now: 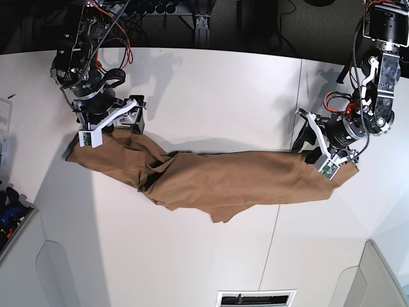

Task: Layout the t-shirt on the table in an organized manner, then fold the t-shirt properly
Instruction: 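Lift the shirt and stretch it between the grippers, then lower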

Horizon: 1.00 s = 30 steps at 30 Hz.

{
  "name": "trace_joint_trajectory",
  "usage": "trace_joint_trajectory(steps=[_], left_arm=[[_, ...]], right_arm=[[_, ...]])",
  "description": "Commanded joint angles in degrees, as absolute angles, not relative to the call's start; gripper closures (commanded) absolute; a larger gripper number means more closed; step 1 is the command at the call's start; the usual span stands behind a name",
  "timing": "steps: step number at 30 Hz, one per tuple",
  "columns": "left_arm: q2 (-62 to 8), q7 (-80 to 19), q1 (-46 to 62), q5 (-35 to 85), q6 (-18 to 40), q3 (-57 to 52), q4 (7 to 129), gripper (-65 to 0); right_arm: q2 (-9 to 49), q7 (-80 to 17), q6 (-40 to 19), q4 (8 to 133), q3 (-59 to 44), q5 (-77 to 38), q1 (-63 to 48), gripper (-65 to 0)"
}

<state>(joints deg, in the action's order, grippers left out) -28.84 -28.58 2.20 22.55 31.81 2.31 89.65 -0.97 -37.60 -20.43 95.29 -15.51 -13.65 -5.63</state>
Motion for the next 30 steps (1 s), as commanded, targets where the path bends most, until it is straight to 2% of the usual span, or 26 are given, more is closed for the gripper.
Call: trace_joint_trajectory(steps=[1, 5, 12, 13, 14, 16, 17, 18, 19, 22, 24, 26, 30], left_arm=[[-29.0, -25.8, 1.0, 21.8, 31.4, 1.8, 89.7, -32.1], [-27.5, -21.3, 0.4, 17.8, 25.0, 1.8, 86.7, -32.1], [-27.4, -18.4, -5.7, 16.7, 24.7, 2.4, 78.3, -31.5], [-27.4, -17.6, -6.1, 16.1, 24.7, 2.6, 77.1, -28.9], [-27.4, -16.8, -6.5, 15.3, 24.7, 2.8, 75.8, -22.9], [-27.5, -15.6, -7.0, 13.9, 24.7, 2.8, 73.1, -6.6], [-27.5, -15.0, -7.1, 13.8, 24.7, 2.8, 71.8, -0.6], [-27.5, -14.7, -7.1, 13.8, 24.9, 2.8, 70.5, 0.0], [-27.5, -14.7, -7.1, 13.9, 26.4, 2.8, 69.5, 0.0], [-27.5, -14.7, -7.1, 13.9, 33.2, 3.1, 66.5, 0.0], [-27.5, -14.8, -7.1, 13.9, 33.6, 3.6, 65.7, 0.0], [-27.9, -14.8, -6.9, 13.9, 32.1, 3.6, 65.6, 0.0], [-30.9, -15.5, -6.8, 14.4, 23.1, 3.6, 69.7, 0.0]], right_arm=[[-1.0, -34.9, -20.6, 95.0, -15.5, -13.7, -4.3, -45.3], [-1.0, -30.7, -19.3, 91.1, -15.4, -13.1, -4.1, -45.3], [-1.0, -30.6, -19.0, 84.4, -14.9, -11.6, 1.5, -44.5], [-1.0, -30.6, -19.0, 83.4, -14.9, -10.8, 2.2, -41.8], [-1.0, -30.6, -19.0, 82.4, -14.9, -10.0, 2.9, -36.1], [-1.0, -30.9, -19.2, 80.8, -14.9, -9.1, 4.0, -17.3], [-1.0, -30.9, -19.5, 80.1, -14.9, -9.0, 4.3, -8.3], [-1.0, -30.7, -19.7, 80.0, -14.9, -9.1, 4.6, -2.3], [-1.1, -30.4, -19.9, 80.0, -14.9, -9.5, 4.7, 0.0], [-1.1, -30.4, -20.0, 80.0, -14.9, -9.6, 5.4, 0.0], [-1.1, -30.4, -20.1, 80.0, -14.9, -9.6, 5.4, 0.0], [-1.1, -30.5, -22.8, 80.0, -14.9, -9.6, 5.4, 0.0], [-1.1, -30.6, -24.1, 82.8, -14.9, -11.5, 5.3, 0.0]])
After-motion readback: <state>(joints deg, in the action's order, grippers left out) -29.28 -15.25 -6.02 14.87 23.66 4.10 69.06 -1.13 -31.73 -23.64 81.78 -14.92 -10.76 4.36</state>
